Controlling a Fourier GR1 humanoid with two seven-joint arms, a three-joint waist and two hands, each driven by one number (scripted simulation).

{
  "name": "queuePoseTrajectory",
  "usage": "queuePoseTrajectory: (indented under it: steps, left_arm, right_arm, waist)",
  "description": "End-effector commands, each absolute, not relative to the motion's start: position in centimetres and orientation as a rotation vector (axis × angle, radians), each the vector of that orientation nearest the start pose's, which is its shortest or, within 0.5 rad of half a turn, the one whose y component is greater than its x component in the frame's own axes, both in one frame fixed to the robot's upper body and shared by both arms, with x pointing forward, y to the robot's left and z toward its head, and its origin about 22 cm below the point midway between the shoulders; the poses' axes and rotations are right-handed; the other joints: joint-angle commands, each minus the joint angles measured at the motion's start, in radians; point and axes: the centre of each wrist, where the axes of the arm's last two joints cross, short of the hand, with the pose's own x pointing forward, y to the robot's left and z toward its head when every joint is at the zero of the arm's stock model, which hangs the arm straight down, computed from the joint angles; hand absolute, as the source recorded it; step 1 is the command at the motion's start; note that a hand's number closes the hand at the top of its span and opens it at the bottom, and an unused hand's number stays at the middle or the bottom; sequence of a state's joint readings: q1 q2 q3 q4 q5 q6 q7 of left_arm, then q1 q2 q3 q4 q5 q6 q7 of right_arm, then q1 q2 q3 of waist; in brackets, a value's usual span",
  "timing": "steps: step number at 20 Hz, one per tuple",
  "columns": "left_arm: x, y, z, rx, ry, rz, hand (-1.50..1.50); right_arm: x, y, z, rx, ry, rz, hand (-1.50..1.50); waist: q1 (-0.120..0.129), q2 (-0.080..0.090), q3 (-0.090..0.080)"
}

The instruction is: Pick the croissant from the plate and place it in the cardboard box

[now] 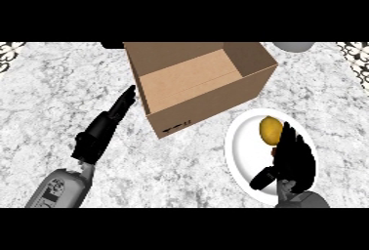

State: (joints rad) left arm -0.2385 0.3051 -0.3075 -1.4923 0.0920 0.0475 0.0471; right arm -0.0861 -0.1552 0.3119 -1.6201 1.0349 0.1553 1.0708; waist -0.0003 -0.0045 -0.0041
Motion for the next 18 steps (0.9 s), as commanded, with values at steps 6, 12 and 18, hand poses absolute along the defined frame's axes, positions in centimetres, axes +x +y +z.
queuePoseTrajectory:
  steps: [6, 12, 18]
  left_arm:
    - [28.6, 21.7, 5.0, -0.030, -1.603, -0.439, 0.00]
    - [29.5, 21.0, 5.2, -0.025, -1.606, -0.439, 0.00]
    - [28.8, 21.9, 3.6, -0.038, -1.592, -0.454, 0.00]
  right_arm:
    - [24.9, -17.6, 2.7, -1.154, -0.457, 0.704, -1.50]
    - [24.4, -19.8, 2.1, -1.118, -0.464, 0.764, 1.50]
    - [26.2, -20.6, 1.1, -1.236, -0.515, 0.781, 1.50]
  waist:
    - [0.001, 0.004, 0.004]
    - [-0.004, 0.004, 0.004]
    - [0.003, 0.006, 0.004]
